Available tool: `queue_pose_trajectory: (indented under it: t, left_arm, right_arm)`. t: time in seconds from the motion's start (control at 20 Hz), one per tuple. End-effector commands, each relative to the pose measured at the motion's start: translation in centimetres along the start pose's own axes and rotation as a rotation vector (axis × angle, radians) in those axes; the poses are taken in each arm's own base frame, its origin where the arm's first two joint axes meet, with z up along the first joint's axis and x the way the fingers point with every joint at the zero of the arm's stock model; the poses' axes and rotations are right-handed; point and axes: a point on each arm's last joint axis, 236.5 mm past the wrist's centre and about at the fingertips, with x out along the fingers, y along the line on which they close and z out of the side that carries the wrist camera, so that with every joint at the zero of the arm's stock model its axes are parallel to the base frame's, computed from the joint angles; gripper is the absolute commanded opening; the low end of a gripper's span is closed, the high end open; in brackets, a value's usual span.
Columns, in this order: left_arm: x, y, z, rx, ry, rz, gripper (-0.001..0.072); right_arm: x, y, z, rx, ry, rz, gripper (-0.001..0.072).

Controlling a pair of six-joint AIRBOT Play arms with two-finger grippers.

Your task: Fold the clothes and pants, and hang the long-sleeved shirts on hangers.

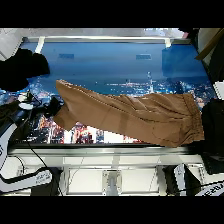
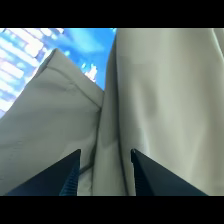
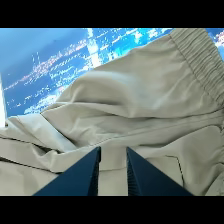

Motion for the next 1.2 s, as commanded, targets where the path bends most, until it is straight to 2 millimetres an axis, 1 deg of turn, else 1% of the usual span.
queue_pose_trajectory:
  t: [0.0,0.2,0.3,0.4,0.45,0.55,0.75,0.85,0.9,1.0,1.05,1.1,1.15]
  left_arm:
    - [0.3,0.3,-0.2,-0.013,0.014,0.002,0.0343]
    - [1.7,0.1,-1.4,-0.029,0.047,0.002,0.0342]
    - [2.0,-0.4,-0.8,-0.022,0.013,0.001,0.0336]
    - [2.2,-1.2,-0.3,-0.005,-0.014,-0.006,0.02]
    - [2.2,-1.5,0.0,0.0,-0.026,-0.009,0.0196]
    - [2.2,-1.7,0.6,0.009,-0.053,-0.006,0.0011]
    - [2.1,-1.5,1.0,0.006,-0.069,-0.003,0.0011]
    - [1.7,-2.0,1.2,0.012,-0.077,-0.013,0.0011]
    - [0.9,-2.6,1.6,0.026,-0.092,-0.026,0.0011]
    - [-1.8,-4.3,2.7,0.11,-0.143,-0.048,0.001]
    - [-3.7,-5.4,3.0,0.166,-0.165,-0.063,0.001]
    - [-6.1,-6.5,3.0,0.233,-0.182,-0.076,0.001]
    - [-8.4,-7.4,2.7,0.291,-0.19,-0.088,0.001]
  right_arm:
    - [0.0,-0.1,-0.2,-0.002,0.009,-0.004,0.0209]
    - [0.0,-0.1,-0.2,-0.002,0.009,-0.004,0.0209]
    - [0.0,-0.1,-0.2,-0.002,0.009,-0.005,0.021]
    - [0.0,-0.1,-0.2,-0.002,0.009,-0.005,0.0209]
    - [0.0,-0.1,-0.2,-0.002,0.009,-0.005,0.0209]
    - [0.0,-0.2,-0.3,-0.002,0.011,-0.007,0.0209]
    - [0.0,-0.6,-0.5,-0.006,0.021,-0.026,0.0209]
    - [0.0,-1.1,-0.7,-0.009,0.031,-0.044,0.0209]
    - [0.0,-1.3,-0.8,-0.011,0.036,-0.053,0.0209]
    - [-0.1,-1.9,-1.1,-0.016,0.049,-0.079,0.0209]
    - [-0.1,-2.2,-1.3,-0.019,0.057,-0.092,0.0209]
    - [-0.2,-2.6,-1.5,-0.022,0.066,-0.108,0.0209]
    - [-0.2,-3.0,-1.7,-0.026,0.075,-0.125,0.0208]
